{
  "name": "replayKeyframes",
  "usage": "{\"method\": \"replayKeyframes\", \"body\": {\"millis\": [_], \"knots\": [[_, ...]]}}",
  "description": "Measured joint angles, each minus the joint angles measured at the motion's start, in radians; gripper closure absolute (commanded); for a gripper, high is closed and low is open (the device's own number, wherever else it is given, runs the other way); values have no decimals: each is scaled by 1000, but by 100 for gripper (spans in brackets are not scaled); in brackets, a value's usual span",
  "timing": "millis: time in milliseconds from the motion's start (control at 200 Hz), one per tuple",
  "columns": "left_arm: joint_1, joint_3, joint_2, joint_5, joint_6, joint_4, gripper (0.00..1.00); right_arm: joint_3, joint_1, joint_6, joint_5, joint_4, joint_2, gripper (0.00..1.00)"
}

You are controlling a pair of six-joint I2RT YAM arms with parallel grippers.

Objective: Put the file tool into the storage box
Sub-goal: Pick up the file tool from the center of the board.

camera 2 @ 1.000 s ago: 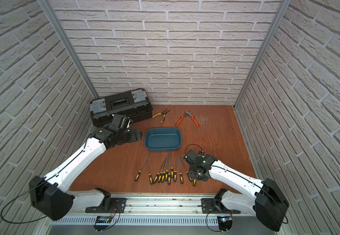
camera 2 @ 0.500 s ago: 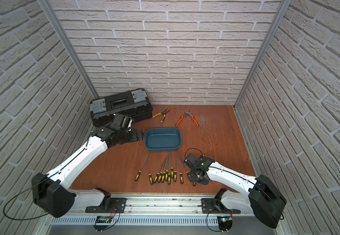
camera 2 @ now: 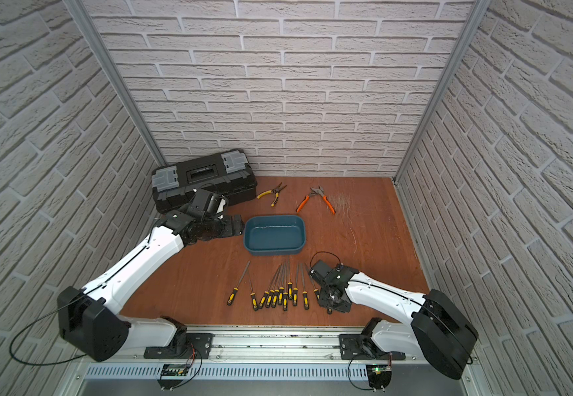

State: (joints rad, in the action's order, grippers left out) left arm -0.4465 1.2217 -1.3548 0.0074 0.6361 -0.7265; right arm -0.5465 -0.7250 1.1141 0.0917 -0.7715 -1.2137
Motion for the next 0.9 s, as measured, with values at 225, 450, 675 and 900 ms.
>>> {"method": "replayKeyframes", "body": {"millis": [225, 450, 675, 900], "knots": [[-8, 71, -45, 2, -23, -4, 2, 18, -2, 5, 14, 6, 29, 82], [-14, 119, -68, 0, -31, -11, 2, 18, -3, -5, 17, 6, 31, 98], [-14, 196, -95, -14, -8, -32, 2, -10, -3, -42, 43, -18, 37, 98], [-15, 234, -98, -39, 14, -36, 2, -86, -3, -95, 111, -91, 142, 97]]}}
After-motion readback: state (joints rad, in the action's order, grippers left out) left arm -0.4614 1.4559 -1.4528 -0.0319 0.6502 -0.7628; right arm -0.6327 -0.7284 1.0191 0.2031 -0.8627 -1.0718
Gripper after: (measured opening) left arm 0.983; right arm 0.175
